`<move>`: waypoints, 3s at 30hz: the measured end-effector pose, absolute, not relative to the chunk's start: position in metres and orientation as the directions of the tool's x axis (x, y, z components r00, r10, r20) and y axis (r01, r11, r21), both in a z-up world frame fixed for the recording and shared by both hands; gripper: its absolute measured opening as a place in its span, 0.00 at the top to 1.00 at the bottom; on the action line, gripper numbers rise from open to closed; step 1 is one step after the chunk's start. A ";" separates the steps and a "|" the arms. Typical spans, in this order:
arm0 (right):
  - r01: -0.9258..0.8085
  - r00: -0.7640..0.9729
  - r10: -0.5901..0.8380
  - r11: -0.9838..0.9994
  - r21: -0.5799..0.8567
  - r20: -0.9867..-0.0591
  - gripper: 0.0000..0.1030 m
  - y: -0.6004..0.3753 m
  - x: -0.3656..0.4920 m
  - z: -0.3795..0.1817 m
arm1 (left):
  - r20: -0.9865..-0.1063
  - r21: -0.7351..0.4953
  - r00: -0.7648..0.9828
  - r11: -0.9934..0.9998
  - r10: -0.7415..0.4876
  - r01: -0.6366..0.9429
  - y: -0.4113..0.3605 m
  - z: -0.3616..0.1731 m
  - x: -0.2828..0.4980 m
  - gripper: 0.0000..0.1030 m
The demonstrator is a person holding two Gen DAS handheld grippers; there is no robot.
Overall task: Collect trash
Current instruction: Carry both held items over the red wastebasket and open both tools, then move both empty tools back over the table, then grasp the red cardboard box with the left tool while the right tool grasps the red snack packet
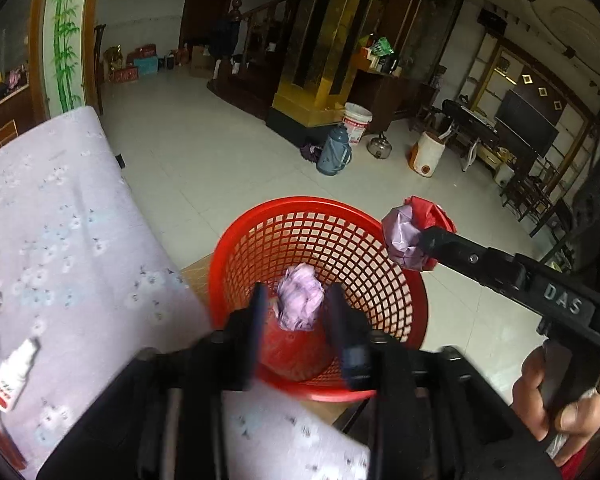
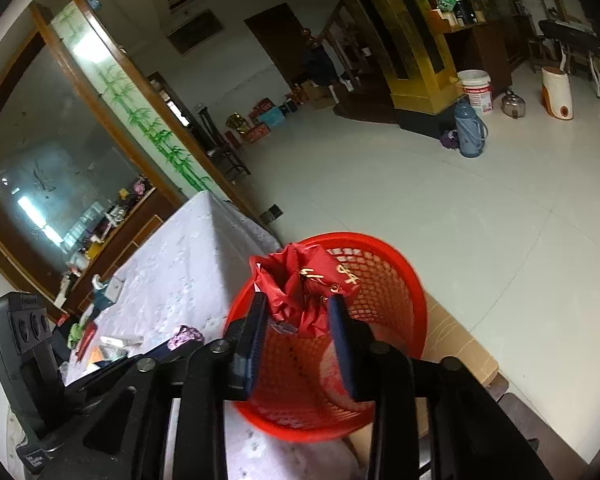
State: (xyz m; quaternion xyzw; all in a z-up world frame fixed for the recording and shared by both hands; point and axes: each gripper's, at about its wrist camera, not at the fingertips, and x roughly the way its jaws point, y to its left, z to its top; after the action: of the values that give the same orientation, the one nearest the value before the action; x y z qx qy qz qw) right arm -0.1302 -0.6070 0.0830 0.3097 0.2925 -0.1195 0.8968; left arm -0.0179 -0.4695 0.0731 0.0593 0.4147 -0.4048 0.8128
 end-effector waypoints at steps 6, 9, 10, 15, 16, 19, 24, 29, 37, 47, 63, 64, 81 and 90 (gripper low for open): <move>0.397 0.799 -0.044 0.786 0.473 -0.599 0.45 -0.609 -0.130 0.082 | -0.702 -0.230 0.368 0.683 -0.610 0.693 -0.445 0.081 -0.023 0.44; 0.384 0.811 -0.048 0.795 0.470 -0.583 0.42 -0.601 -0.134 0.086 | -0.686 -0.230 0.391 0.693 -0.614 0.684 -0.423 0.090 -0.028 0.41; 0.382 0.813 -0.050 0.799 0.465 -0.581 0.41 -0.595 -0.135 0.088 | -0.679 -0.234 0.396 0.693 -0.618 0.682 -0.415 0.091 -0.031 0.37; 0.400 0.810 -0.108 0.820 0.409 -0.577 0.40 -0.581 -0.132 0.097 | -0.678 -0.222 0.410 0.702 -0.610 0.677 -0.384 0.090 -0.038 0.32; 0.404 0.805 -0.105 0.818 0.409 -0.584 0.40 -0.583 -0.127 0.095 | -0.681 -0.220 0.411 0.704 -0.606 0.675 -0.380 0.090 -0.039 0.32; 0.446 0.751 -0.132 0.824 0.349 -0.646 0.24 -0.587 -0.107 0.081 | -0.683 -0.231 0.405 0.705 -0.609 0.671 -0.366 0.087 -0.046 0.32; 0.453 0.741 -0.120 0.816 0.359 -0.661 0.20 -0.583 -0.108 0.076 | -0.680 -0.215 0.420 0.710 -0.601 0.670 -0.348 0.086 -0.053 0.32; 0.403 0.776 -0.085 0.829 0.388 -0.625 0.20 -0.567 -0.117 0.088 | -0.675 -0.236 0.422 0.718 -0.606 0.655 -0.324 0.085 -0.059 0.32; 0.225 0.777 0.094 0.882 0.414 -0.622 0.20 -0.494 -0.110 0.086 | -0.673 -0.217 0.492 0.783 -0.552 0.582 -0.261 0.086 -0.071 0.32; 0.007 0.711 0.284 0.912 0.410 -0.643 0.20 -0.394 -0.095 0.080 | -0.684 -0.231 0.603 0.906 -0.411 0.355 -0.123 0.081 -0.074 0.32; -0.154 0.627 0.374 0.919 0.362 -0.683 0.20 -0.301 -0.080 0.065 | -0.711 -0.550 0.605 0.820 -0.359 -0.160 0.077 0.018 -0.036 0.54; -0.158 0.624 0.376 0.919 0.360 -0.685 0.20 -0.299 -0.080 0.065 | -0.705 -0.565 0.601 0.810 -0.376 -0.155 0.075 0.016 -0.031 0.55; -0.180 0.553 0.402 0.913 0.366 -0.730 0.23 -0.254 -0.024 0.042 | -0.713 -0.442 0.622 0.896 -0.324 -0.041 0.044 0.014 -0.019 0.99; -0.140 0.500 0.396 0.915 0.379 -0.770 0.50 -0.235 0.017 0.011 | -0.724 -0.412 0.604 0.911 -0.333 0.008 0.059 0.022 -0.041 0.99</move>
State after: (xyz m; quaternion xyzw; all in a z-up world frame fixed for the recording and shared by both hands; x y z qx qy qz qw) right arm 0.0170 -0.2347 0.0112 0.1349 0.4749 0.1565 0.8555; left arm -0.0412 0.0587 0.0216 -0.1870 0.4344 -0.0973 0.8757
